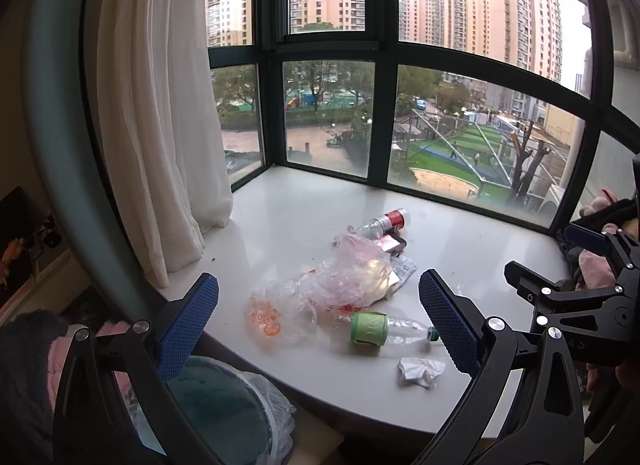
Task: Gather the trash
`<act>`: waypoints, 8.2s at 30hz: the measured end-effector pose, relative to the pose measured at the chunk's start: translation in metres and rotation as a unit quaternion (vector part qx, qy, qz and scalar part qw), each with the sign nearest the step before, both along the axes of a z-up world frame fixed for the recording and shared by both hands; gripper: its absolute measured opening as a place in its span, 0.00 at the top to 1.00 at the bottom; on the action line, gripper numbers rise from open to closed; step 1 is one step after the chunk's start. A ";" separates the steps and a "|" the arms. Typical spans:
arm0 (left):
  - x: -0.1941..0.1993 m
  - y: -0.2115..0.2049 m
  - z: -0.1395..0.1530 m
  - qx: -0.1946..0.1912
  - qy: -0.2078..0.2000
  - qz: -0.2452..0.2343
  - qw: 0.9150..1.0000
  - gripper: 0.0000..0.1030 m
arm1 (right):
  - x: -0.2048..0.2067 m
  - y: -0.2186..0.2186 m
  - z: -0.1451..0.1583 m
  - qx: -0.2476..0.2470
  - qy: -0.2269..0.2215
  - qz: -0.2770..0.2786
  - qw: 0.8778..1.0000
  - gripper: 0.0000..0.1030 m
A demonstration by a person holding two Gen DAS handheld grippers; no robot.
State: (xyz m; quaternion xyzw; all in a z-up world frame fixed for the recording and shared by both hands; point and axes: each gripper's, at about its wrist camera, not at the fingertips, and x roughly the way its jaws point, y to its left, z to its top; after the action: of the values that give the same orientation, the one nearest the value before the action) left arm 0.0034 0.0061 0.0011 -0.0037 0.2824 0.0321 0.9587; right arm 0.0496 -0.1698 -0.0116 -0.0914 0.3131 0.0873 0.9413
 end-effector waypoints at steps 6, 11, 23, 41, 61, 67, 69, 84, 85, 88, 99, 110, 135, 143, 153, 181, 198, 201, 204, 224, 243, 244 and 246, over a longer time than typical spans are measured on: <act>0.000 0.002 0.000 0.002 0.002 0.002 1.000 0.05 | -0.001 0.002 0.001 0.001 0.000 0.004 1.000 0.06; 0.000 0.006 -0.003 0.003 0.005 0.007 1.000 0.05 | 0.002 0.005 0.001 -0.004 0.001 0.006 1.000 0.06; 0.018 0.021 -0.001 0.002 0.021 0.025 0.999 0.05 | 0.017 0.012 0.001 -0.004 0.015 0.014 1.000 0.06; 0.030 0.048 -0.001 -0.004 0.014 0.041 0.999 0.05 | 0.041 0.022 0.007 0.007 0.003 0.043 0.999 0.06; 0.065 0.030 -0.039 -0.014 0.044 -0.025 0.999 0.05 | 0.078 0.008 -0.012 0.011 0.026 0.069 0.997 0.06; 0.090 0.018 -0.060 -0.010 0.046 -0.056 0.997 0.05 | 0.115 -0.002 -0.028 0.053 0.059 0.102 0.992 0.06; 0.102 0.013 -0.068 -0.009 0.053 -0.065 0.996 0.05 | 0.129 -0.004 -0.036 0.051 0.068 0.110 0.990 0.06; 0.208 -0.011 -0.153 -0.014 0.126 -0.124 0.984 0.06 | 0.227 0.001 -0.118 0.052 0.141 0.195 0.969 0.06; 0.215 -0.013 -0.160 -0.013 0.131 -0.131 0.983 0.06 | 0.233 0.002 -0.124 0.055 0.146 0.203 0.967 0.06; 0.231 -0.024 -0.182 0.000 0.144 -0.147 0.979 0.06 | 0.255 0.007 -0.144 0.054 0.161 0.224 0.960 0.06; 0.264 -0.037 -0.240 0.017 0.187 -0.164 0.968 0.20 | 0.299 0.031 -0.205 0.045 0.223 0.321 0.919 0.12; 0.277 -0.033 -0.265 0.008 0.225 -0.164 0.960 0.84 | 0.305 0.049 -0.230 0.060 0.302 0.360 0.881 0.87; 0.236 -0.046 -0.155 -0.002 0.123 -0.193 0.973 0.99 | 0.249 0.023 -0.102 0.078 0.191 0.307 0.929 0.92; 0.192 -0.023 -0.114 -0.011 0.092 -0.180 0.979 1.00 | 0.207 0.041 -0.061 0.088 0.167 0.318 0.929 0.92; 0.110 0.050 -0.097 -0.003 0.087 -0.097 0.992 0.99 | 0.149 0.123 -0.047 0.098 0.167 0.401 0.895 0.92; -0.083 0.177 -0.205 -0.105 0.218 0.118 0.963 0.99 | -0.016 0.312 -0.175 -0.011 0.298 0.555 0.777 0.92; -0.096 0.180 -0.214 -0.053 0.233 0.111 0.965 0.27 | -0.008 0.285 -0.177 -0.033 0.249 0.574 0.780 0.10; -0.098 0.179 -0.199 -0.036 0.219 0.103 0.970 0.13 | -0.002 0.278 -0.160 -0.018 0.219 0.571 0.791 0.10; -0.093 0.177 -0.184 -0.029 0.201 0.095 0.975 0.06 | 0.007 0.268 -0.145 -0.007 0.197 0.554 0.809 0.10; 0.024 0.114 -0.151 0.004 0.164 -0.033 0.986 0.06 | 0.109 0.135 -0.119 0.032 0.162 0.348 0.923 0.10; 0.188 0.131 -0.208 -0.037 0.196 -0.022 0.980 0.06 | 0.237 0.124 -0.173 0.054 0.204 0.283 0.936 0.10; 0.195 0.136 -0.214 -0.043 0.202 -0.020 0.978 0.06 | 0.243 0.128 -0.180 0.058 0.214 0.282 0.933 0.10; 0.209 0.144 -0.228 -0.053 0.210 -0.018 0.976 0.06 | 0.255 0.135 -0.196 0.064 0.235 0.281 0.928 0.10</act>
State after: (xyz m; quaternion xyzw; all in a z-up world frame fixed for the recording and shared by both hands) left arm 0.2126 0.1503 -0.2265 -0.0425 0.4786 0.0002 0.8770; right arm 0.3044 -0.0353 -0.2073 -0.0917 0.4801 0.3873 0.7817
